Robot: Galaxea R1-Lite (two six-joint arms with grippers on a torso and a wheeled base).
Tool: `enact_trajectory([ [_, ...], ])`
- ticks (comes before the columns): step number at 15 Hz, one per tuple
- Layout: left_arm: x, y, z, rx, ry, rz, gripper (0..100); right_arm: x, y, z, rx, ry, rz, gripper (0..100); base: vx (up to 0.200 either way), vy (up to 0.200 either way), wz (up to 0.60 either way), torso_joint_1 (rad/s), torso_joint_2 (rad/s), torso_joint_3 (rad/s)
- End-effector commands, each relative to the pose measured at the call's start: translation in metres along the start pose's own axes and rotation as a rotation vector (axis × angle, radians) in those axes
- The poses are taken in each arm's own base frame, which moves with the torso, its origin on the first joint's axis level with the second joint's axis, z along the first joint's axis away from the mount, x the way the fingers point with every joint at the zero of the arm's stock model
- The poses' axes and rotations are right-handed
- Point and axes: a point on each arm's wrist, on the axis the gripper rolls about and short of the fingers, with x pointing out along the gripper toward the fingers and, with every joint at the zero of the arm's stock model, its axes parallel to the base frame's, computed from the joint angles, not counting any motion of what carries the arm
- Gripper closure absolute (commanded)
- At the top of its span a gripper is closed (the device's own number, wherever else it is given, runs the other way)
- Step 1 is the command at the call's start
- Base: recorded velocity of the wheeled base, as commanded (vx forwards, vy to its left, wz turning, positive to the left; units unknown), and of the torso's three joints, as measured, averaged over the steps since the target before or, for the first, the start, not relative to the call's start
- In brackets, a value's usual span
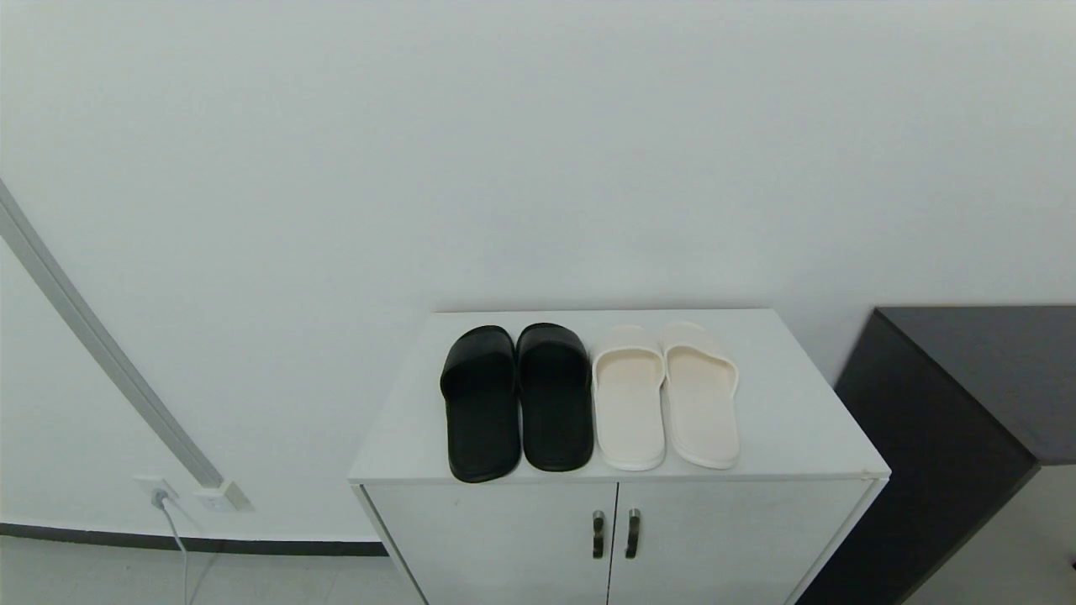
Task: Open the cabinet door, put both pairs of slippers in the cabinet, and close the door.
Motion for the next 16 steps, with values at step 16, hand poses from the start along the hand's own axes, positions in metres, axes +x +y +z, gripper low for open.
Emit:
enact_trajectory([
  [16, 0.000, 0.000, 0.000, 0.002, 0.001, -0.002, 100, 0.080, 0.000, 0.134, -0.002, 0.139, 0.147, 0, 0.000, 0.000, 0.00, 0.000, 0.00, 0.000],
])
